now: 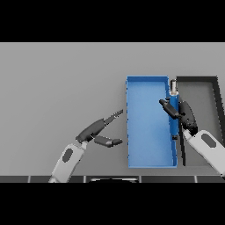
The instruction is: Pick up the blue pipe and place it into the blue bin.
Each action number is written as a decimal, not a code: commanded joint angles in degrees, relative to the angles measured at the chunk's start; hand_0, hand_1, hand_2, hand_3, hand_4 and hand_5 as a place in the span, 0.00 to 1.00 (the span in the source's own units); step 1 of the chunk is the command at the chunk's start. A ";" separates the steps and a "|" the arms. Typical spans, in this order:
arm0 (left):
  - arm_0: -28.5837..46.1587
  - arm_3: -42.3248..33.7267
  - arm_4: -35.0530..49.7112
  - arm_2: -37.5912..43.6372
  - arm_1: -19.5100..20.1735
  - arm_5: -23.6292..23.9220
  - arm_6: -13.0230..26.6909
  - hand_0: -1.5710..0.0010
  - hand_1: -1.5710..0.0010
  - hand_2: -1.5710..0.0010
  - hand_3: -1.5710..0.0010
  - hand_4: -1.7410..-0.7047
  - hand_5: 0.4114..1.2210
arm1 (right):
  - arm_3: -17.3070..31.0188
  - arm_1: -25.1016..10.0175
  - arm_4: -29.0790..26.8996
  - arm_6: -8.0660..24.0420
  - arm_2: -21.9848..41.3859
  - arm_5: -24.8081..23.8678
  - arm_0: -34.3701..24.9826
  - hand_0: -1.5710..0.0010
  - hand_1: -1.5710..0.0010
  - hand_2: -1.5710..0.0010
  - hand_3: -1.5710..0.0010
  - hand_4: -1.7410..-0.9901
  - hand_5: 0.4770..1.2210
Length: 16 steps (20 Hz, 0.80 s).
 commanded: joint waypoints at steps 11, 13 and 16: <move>-1.08 0.64 -0.55 0.06 -0.68 0.69 0.84 1.00 1.00 1.00 1.00 0.82 0.02 | 3.69 -8.72 -14.56 0.55 24.99 -2.46 -15.86 0.98 0.98 0.98 0.99 0.94 0.32; -1.10 0.91 -0.55 0.10 -0.71 0.67 0.84 1.00 1.00 1.00 1.00 0.82 0.02 | 3.94 -9.24 -15.17 0.55 26.29 -2.66 -16.91 0.99 0.99 0.99 0.99 0.95 0.28; -0.99 0.48 -0.44 0.49 -0.08 0.66 0.77 1.00 1.00 1.00 1.00 0.83 0.02 | 3.02 -10.03 -16.15 0.55 26.78 -2.12 -17.97 0.99 0.99 0.99 1.00 0.96 0.25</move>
